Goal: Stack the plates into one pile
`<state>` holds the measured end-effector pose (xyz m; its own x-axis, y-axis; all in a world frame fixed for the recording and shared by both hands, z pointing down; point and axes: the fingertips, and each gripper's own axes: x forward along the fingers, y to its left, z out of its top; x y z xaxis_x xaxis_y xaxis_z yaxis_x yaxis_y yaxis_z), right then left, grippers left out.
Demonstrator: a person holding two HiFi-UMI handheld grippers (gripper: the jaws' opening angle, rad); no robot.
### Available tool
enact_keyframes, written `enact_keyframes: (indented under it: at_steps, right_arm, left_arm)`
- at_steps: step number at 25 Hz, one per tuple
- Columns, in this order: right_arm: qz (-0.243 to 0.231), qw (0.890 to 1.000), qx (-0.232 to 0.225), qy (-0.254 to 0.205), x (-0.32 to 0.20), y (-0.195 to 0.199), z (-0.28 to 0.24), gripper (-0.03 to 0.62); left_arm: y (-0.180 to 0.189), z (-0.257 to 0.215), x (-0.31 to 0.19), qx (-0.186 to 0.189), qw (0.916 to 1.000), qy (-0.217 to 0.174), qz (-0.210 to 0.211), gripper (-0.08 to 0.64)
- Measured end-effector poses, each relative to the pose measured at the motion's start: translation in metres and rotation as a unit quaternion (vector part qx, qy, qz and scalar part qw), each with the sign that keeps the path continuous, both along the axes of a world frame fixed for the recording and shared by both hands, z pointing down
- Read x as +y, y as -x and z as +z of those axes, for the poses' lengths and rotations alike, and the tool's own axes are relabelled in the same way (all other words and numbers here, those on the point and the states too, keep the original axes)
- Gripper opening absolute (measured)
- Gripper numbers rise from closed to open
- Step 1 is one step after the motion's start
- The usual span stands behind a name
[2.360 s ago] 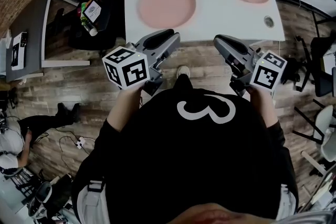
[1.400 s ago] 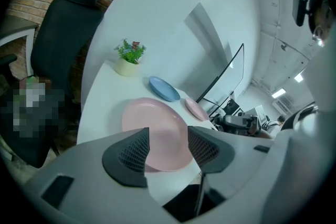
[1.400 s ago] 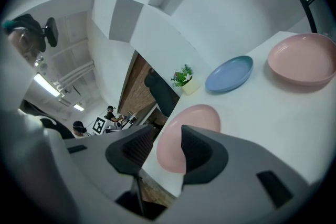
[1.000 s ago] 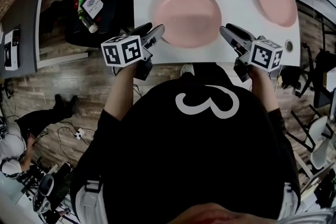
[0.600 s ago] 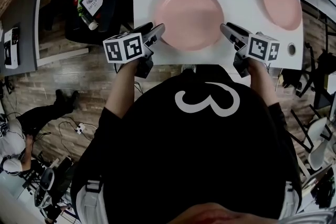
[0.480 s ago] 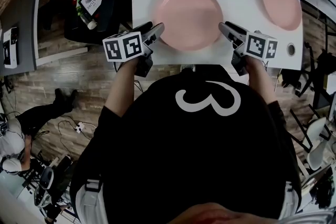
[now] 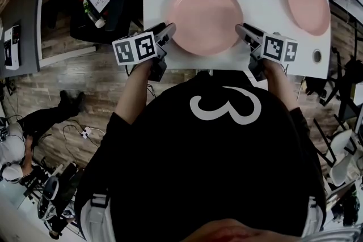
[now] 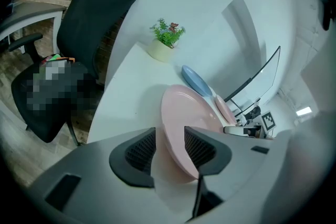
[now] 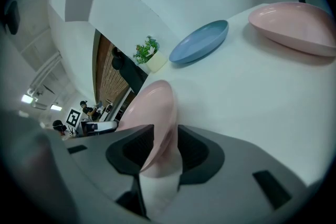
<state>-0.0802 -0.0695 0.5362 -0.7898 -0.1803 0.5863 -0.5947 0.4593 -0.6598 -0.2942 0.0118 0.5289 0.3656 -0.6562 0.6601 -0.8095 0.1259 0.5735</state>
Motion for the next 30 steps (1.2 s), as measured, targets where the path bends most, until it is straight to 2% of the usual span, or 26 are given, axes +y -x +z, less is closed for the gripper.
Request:
enact_keyframes:
  at_steps: [10, 20, 30]
  right_arm:
    - [0.009, 1.0, -0.003, 0.013, 0.0001, 0.0006, 0.004, 0.092]
    - [0.018, 1.0, -0.021, 0.015, -0.0007, 0.0005, 0.0039, 0.087]
    - [0.013, 0.999, -0.026, 0.014, 0.0003, 0.0013, 0.0022, 0.083]
  left_arm:
    - [0.0021, 0.0069, 0.0012, -0.004, 0.9999, 0.01, -0.009, 0.124]
    - [-0.0015, 0.0093, -0.0001, -0.005, 0.9999, 0.01, 0.0, 0.084]
    - [-0.0006, 0.0087, -0.0003, -0.015, 0.9997, 0.018, 0.001, 0.08]
